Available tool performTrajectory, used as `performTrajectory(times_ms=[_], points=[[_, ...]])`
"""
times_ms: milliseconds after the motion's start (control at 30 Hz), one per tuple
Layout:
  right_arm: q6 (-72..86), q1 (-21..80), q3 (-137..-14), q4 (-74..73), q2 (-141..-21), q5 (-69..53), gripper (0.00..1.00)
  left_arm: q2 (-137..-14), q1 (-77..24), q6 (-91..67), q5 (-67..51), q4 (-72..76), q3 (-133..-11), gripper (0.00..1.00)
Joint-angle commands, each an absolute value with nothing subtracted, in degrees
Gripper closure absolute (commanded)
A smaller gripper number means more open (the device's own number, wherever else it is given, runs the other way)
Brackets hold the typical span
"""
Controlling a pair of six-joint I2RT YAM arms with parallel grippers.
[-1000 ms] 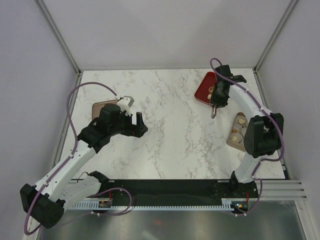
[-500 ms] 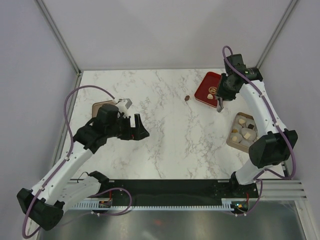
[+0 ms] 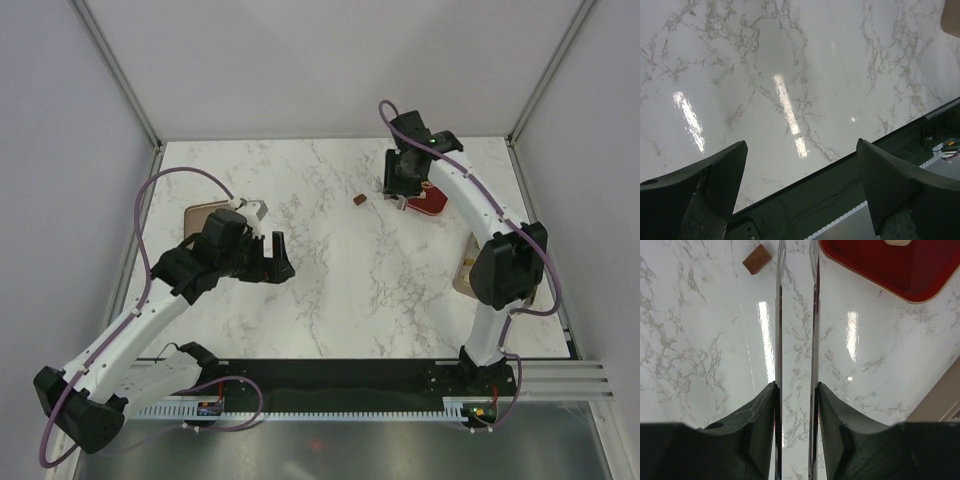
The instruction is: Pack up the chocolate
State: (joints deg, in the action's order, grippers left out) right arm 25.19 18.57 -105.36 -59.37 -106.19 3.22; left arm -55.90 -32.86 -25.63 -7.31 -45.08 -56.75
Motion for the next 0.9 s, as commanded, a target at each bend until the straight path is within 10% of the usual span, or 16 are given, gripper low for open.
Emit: performTrajectory(times_ms=[0,867], points=[[23.5,24.8,-106.8,-56.0,-108.8,9.7,0.55,-53.3,-32.9,-23.0,-3.6,-41.8,-52.4,0.02],[38.6,32.3,-95.9,-42.6,-107.7,18.3,0.49,-47.1,-32.9,-22.3,1.1,-35.7,-45.9,0.02]])
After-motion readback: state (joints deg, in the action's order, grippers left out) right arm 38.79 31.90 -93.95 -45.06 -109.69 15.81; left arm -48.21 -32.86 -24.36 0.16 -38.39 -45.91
